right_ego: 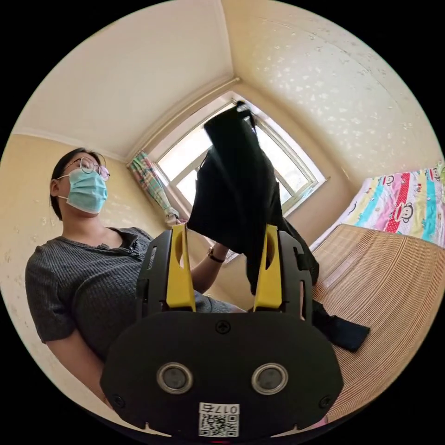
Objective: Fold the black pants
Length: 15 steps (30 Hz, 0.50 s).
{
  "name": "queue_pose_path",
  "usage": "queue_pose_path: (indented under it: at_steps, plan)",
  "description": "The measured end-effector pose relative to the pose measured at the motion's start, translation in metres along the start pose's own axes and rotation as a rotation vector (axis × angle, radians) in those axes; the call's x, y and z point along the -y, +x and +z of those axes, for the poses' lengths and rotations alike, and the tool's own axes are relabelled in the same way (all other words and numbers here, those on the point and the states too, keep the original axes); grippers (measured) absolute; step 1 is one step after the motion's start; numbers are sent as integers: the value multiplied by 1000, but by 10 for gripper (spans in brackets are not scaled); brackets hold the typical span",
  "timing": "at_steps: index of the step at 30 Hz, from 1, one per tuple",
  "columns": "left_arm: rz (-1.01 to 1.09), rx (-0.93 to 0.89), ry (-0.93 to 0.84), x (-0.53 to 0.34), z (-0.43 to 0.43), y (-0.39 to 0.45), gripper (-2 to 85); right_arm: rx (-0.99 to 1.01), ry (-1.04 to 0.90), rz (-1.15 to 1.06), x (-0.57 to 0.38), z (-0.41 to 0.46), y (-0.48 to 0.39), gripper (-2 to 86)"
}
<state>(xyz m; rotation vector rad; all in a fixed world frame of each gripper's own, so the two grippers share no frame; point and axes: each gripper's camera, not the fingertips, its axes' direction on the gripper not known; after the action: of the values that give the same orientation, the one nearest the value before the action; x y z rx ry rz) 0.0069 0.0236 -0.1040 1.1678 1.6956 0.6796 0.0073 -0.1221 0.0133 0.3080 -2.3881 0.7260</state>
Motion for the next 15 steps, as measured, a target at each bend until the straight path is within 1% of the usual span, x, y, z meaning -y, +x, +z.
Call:
queue_pose_path:
  at_steps: [1,3,4,5,6,8,9,10,11,13,15]
  plan:
    - [-7,12,-32,-5,13,2,51,-38,3,15,-3,9,7,174]
    - [-17,41,-76,-13,30,4,51,-103,29,33,-9,13,16,109]
    - [-12,60,-108,-18,38,6,51,-173,58,39,-14,10,18,59]
    - [-8,69,-127,-21,42,8,51,-228,74,0,-19,7,15,19]
    - [-5,97,-168,-24,48,11,51,-257,74,-13,-20,5,13,14]
    - [-19,200,-244,-28,56,14,52,-416,56,-51,-17,1,1,3]
    - [-35,308,-303,-31,63,16,52,-464,51,-62,-15,1,-3,2]
    - [-55,428,-367,-34,70,16,54,-559,44,-96,-11,2,-14,2]
    - [-69,490,-403,-36,74,14,57,-633,37,-149,-6,5,-28,3]
    - [-128,699,-553,-51,96,2,72,-712,46,-235,0,11,-50,9]
    - [-183,811,-628,-66,113,-11,93,-730,80,-314,4,19,-70,23]
